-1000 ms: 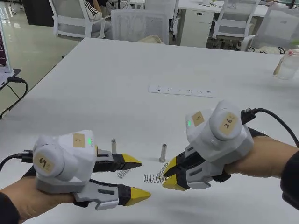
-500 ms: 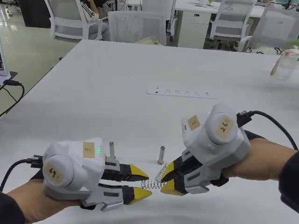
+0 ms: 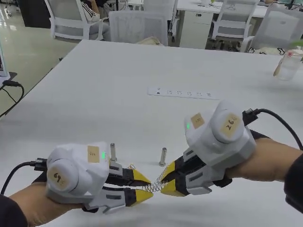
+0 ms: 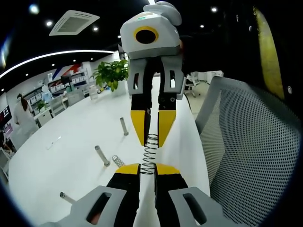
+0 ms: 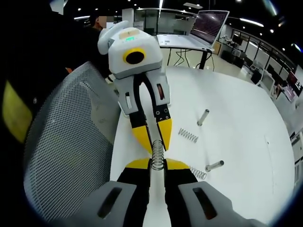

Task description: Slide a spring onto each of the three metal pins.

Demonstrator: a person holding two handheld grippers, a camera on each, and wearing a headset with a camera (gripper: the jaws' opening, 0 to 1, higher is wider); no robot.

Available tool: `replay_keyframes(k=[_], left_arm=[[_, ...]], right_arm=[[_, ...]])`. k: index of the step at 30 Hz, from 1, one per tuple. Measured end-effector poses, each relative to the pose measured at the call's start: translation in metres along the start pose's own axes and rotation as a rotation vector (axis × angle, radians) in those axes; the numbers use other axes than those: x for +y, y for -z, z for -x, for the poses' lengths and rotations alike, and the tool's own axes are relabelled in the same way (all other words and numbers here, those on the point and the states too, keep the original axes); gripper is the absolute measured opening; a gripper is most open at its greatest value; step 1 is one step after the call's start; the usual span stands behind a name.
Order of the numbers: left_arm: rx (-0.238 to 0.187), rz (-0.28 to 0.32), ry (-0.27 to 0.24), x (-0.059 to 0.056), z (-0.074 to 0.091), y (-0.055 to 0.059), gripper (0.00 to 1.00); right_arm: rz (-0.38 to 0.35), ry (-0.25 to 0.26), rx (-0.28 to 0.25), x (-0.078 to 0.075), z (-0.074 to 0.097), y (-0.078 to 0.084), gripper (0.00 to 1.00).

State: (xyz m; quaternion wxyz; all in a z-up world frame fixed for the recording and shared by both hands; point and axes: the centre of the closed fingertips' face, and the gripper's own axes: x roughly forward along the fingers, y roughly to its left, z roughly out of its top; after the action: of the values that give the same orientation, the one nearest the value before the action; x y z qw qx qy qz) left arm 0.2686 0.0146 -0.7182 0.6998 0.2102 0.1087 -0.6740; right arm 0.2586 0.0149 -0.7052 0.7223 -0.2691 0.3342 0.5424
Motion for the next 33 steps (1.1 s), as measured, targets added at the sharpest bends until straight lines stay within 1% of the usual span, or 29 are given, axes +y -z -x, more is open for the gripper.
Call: replay_keyframes(k=[11,15,20,33], left_arm=[[-0.008,0.009,0.013,-0.003,-0.003,-0.002,0.03],[-0.01,0.012,0.015,-0.003,-0.003,-0.003,0.03],[-0.019,0.016,0.028,-0.006,-0.005,-0.006,0.03],[-0.026,0.015,0.042,-0.009,-0.008,-0.011,0.04]], right_arm=[[0.02,0.003,-0.042,0.003,0.004,-0.02,0.07],[0.019,0.0,-0.054,0.003,0.003,-0.024,0.07],[0.016,-0.003,-0.077,0.004,0.003,-0.031,0.07],[-0.004,-0.011,-0.11,0.004,0.002,-0.037,0.07]])
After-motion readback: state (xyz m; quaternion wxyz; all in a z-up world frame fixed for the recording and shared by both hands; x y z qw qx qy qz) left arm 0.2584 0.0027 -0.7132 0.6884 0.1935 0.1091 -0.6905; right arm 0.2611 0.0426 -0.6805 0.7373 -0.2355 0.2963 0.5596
